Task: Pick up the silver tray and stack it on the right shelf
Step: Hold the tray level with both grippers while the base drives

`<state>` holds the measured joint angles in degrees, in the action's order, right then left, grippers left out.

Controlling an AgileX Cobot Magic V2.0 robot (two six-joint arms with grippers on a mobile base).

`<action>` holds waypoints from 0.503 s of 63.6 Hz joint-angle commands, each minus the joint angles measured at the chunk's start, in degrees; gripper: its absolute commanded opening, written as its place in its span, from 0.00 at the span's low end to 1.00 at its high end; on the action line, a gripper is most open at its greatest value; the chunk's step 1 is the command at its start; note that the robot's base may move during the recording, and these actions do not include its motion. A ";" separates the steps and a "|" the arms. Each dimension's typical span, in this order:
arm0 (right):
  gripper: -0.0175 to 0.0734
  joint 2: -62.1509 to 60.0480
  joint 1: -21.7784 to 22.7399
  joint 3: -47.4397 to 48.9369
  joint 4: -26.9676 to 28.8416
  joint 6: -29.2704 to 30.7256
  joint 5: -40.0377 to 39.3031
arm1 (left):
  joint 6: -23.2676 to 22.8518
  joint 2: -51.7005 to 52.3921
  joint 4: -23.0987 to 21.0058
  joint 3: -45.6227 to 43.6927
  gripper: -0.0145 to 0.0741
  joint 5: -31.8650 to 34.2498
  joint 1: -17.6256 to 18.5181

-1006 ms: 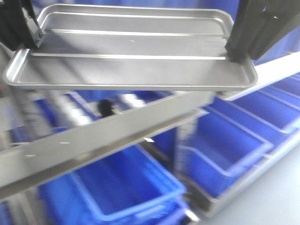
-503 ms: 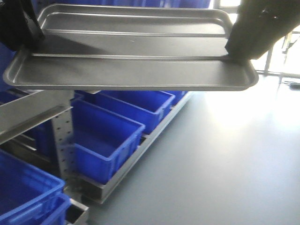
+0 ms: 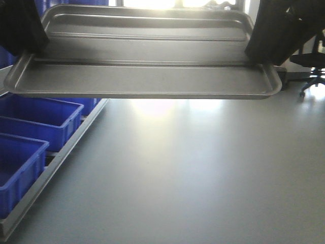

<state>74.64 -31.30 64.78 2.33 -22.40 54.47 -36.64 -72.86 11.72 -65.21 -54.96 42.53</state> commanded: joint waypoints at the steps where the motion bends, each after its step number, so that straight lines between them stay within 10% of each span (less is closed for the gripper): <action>1: 0.25 -1.93 0.31 1.57 -1.54 1.18 -1.56 | 0.44 1.51 2.27 -1.87 0.06 0.99 0.30; 32: 0.25 -1.93 0.31 1.57 -1.54 1.18 -1.56 | 0.44 1.51 2.27 -1.87 0.06 0.99 0.30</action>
<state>74.64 -31.30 64.78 2.33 -22.40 54.56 -36.64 -72.86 11.72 -65.21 -55.06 42.53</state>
